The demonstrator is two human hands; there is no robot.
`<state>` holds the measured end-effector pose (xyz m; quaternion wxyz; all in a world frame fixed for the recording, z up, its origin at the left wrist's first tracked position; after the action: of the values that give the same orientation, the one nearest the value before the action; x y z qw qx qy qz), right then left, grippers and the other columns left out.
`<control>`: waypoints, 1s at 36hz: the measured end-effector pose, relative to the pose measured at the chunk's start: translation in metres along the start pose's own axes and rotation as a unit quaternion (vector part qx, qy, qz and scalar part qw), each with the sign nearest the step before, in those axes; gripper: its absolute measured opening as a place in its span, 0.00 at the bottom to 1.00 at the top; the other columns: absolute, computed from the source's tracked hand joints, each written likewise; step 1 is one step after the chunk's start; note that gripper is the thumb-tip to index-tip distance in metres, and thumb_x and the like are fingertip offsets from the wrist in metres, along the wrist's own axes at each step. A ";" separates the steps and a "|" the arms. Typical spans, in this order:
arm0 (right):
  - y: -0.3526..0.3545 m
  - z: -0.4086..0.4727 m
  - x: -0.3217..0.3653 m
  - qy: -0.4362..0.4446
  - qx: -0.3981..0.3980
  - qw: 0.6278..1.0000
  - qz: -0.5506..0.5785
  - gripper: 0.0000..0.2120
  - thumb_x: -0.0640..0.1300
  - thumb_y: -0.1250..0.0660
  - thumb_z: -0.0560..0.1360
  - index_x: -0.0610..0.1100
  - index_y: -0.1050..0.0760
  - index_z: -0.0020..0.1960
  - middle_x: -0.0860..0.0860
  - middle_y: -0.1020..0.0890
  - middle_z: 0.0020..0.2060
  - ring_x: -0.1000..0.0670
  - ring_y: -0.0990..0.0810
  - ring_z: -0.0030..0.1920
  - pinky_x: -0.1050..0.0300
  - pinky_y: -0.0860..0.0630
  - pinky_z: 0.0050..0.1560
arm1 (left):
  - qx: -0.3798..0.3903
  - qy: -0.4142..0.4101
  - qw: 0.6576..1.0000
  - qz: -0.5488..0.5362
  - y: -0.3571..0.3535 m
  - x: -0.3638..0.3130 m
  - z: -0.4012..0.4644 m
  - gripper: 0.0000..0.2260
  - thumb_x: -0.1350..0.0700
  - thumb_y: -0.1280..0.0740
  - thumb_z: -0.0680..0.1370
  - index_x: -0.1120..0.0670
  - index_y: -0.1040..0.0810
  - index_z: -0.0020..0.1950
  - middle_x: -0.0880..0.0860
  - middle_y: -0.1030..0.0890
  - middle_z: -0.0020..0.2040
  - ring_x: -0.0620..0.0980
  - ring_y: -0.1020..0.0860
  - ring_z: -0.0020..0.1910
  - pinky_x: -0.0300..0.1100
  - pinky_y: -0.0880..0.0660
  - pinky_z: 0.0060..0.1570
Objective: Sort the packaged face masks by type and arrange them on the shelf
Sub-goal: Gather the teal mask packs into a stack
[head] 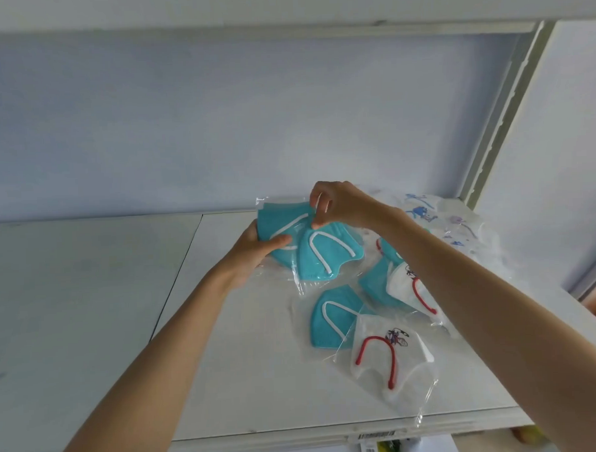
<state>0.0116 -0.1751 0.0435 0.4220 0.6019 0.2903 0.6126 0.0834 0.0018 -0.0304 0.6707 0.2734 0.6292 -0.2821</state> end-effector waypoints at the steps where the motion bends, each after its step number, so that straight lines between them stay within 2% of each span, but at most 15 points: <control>1: -0.003 0.000 -0.005 0.002 -0.025 1.000 0.017 0.19 0.45 0.22 0.65 0.47 0.27 0.50 0.56 0.20 0.40 0.50 0.21 0.43 0.54 0.24 0.49 | -0.013 0.000 1.000 -0.008 0.001 0.001 0.000 0.14 0.65 0.32 0.76 0.51 0.26 0.58 0.50 0.18 0.51 0.46 0.19 0.49 0.41 0.21 0.50; 4: -0.009 -0.005 -0.021 -0.018 -0.145 0.986 0.081 0.24 0.45 0.21 0.65 0.44 0.27 0.56 0.50 0.23 0.48 0.48 0.24 0.46 0.52 0.24 0.51 | -0.060 -0.007 0.998 -0.030 0.008 0.006 -0.001 0.14 0.66 0.31 0.76 0.54 0.26 0.58 0.52 0.17 0.51 0.48 0.18 0.48 0.39 0.20 0.47; 7: -0.011 -0.015 -0.040 -0.115 -0.235 0.950 0.168 0.27 0.51 0.25 0.69 0.43 0.29 0.63 0.48 0.24 0.53 0.48 0.24 0.51 0.59 0.30 0.49 | -0.111 -0.026 0.993 -0.040 0.014 0.007 -0.002 0.10 0.67 0.32 0.76 0.54 0.23 0.53 0.51 0.17 0.47 0.44 0.17 0.43 0.36 0.21 0.43; 10: -0.027 -0.027 -0.056 -0.225 -0.205 0.926 0.224 0.31 0.58 0.28 0.71 0.43 0.31 0.67 0.48 0.24 0.58 0.48 0.24 0.57 0.56 0.29 0.55 | -0.165 -0.044 0.984 -0.059 0.019 0.007 -0.001 0.09 0.65 0.31 0.75 0.52 0.23 0.50 0.49 0.17 0.44 0.42 0.18 0.40 0.36 0.22 0.42; 12: -0.043 -0.033 -0.062 -0.273 -0.151 0.909 0.278 0.30 0.57 0.28 0.71 0.41 0.30 0.65 0.48 0.25 0.57 0.47 0.24 0.56 0.53 0.28 0.58 | -0.188 -0.052 0.978 -0.074 0.020 0.008 0.000 0.10 0.62 0.28 0.73 0.52 0.23 0.50 0.49 0.17 0.45 0.44 0.18 0.42 0.38 0.21 0.44; 13: -0.053 -0.037 -0.063 -0.285 -0.119 0.888 0.342 0.25 0.55 0.28 0.71 0.41 0.28 0.61 0.46 0.24 0.55 0.46 0.23 0.52 0.52 0.27 0.57 | -0.199 -0.055 0.975 -0.084 0.019 0.009 0.000 0.12 0.60 0.27 0.71 0.53 0.23 0.52 0.50 0.17 0.46 0.46 0.18 0.44 0.40 0.21 0.46; 15: -0.067 -0.043 -0.058 -0.297 -0.048 0.800 0.518 0.15 0.52 0.30 0.73 0.41 0.26 0.51 0.43 0.23 0.46 0.46 0.22 0.43 0.53 0.23 0.50 | -0.212 -0.062 0.970 -0.104 0.016 0.009 0.000 0.15 0.60 0.27 0.71 0.54 0.24 0.55 0.52 0.18 0.50 0.49 0.18 0.47 0.43 0.20 0.48; 17: -0.073 -0.045 -0.053 -0.286 -0.032 0.720 0.632 0.08 0.46 0.32 0.76 0.41 0.26 0.48 0.45 0.21 0.39 0.48 0.20 0.39 0.57 0.21 0.44 | -0.208 -0.069 0.970 -0.104 0.011 0.010 0.000 0.17 0.60 0.27 0.71 0.57 0.25 0.58 0.53 0.18 0.51 0.49 0.19 0.48 0.41 0.21 0.47; 18: -0.073 -0.042 -0.053 -0.278 -0.044 0.703 0.653 0.04 0.42 0.33 0.77 0.41 0.26 0.46 0.47 0.19 0.35 0.51 0.20 0.35 0.60 0.20 0.39 | -0.204 -0.066 0.972 -0.095 0.010 0.011 0.000 0.20 0.59 0.26 0.70 0.59 0.25 0.60 0.53 0.18 0.51 0.49 0.19 0.48 0.41 0.21 0.46; 20: -0.069 -0.035 -0.052 -0.261 -0.084 0.716 0.642 0.04 0.36 0.34 0.76 0.42 0.27 0.43 0.51 0.20 0.27 0.55 0.21 0.27 0.64 0.22 0.30 | -0.187 -0.047 0.978 -0.076 0.008 0.013 0.000 0.23 0.55 0.26 0.68 0.58 0.26 0.61 0.54 0.18 0.52 0.50 0.19 0.50 0.43 0.21 0.50; 22: -0.055 -0.031 -0.050 -0.239 -0.129 0.780 0.564 0.06 0.34 0.34 0.76 0.41 0.26 0.42 0.50 0.21 0.27 0.55 0.23 0.25 0.65 0.24 0.28 | -0.158 -0.028 0.985 -0.069 0.009 0.014 -0.001 0.16 0.56 0.26 0.72 0.54 0.25 0.57 0.53 0.18 0.52 0.53 0.19 0.53 0.51 0.22 0.54; 25: -0.029 -0.031 -0.047 -0.170 -0.159 0.853 0.468 0.08 0.31 0.35 0.75 0.39 0.25 0.53 0.45 0.22 0.36 0.49 0.25 0.33 0.61 0.24 0.34 | -0.115 -0.011 0.991 -0.070 0.013 0.012 -0.006 0.06 0.59 0.33 0.79 0.50 0.25 0.54 0.49 0.18 0.50 0.51 0.18 0.51 0.52 0.19 0.51; 29: -0.015 -0.030 -0.037 -0.096 -0.109 0.916 0.374 0.10 0.30 0.35 0.75 0.40 0.25 0.54 0.44 0.22 0.37 0.48 0.25 0.36 0.58 0.26 0.40 | -0.068 0.013 0.996 -0.048 0.016 0.008 -0.011 0.08 0.54 0.37 0.81 0.51 0.26 0.59 0.46 0.17 0.52 0.48 0.18 0.52 0.45 0.18 0.43; 32: -0.020 -0.025 -0.027 -0.095 -0.096 0.942 0.307 0.15 0.31 0.31 0.73 0.38 0.25 0.58 0.47 0.23 0.32 0.51 0.24 0.33 0.65 0.25 0.34 | -0.028 0.022 0.999 -0.027 0.007 0.001 -0.012 0.09 0.51 0.41 0.82 0.49 0.26 0.60 0.46 0.17 0.53 0.46 0.17 0.51 0.44 0.18 0.41; 36: -0.029 -0.017 -0.019 -0.117 -0.095 0.947 0.284 0.20 0.34 0.27 0.70 0.39 0.26 0.61 0.48 0.21 0.33 0.47 0.21 0.35 0.54 0.21 0.42 | -0.003 0.020 1.000 -0.010 -0.006 -0.005 -0.011 0.08 0.51 0.38 0.81 0.49 0.24 0.57 0.48 0.16 0.51 0.47 0.17 0.50 0.50 0.19 0.46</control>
<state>-0.0019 -0.1754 0.0071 0.3172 0.6837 -0.0034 0.6572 0.0710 0.0054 -0.0260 0.6560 0.2703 0.6461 -0.2813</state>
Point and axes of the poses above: each hand's wrist, its own z-axis towards the middle knuckle, its own y-axis out of the back of the hand, x = y × z, the point moved 3 cm from there along z, towards the middle knuckle
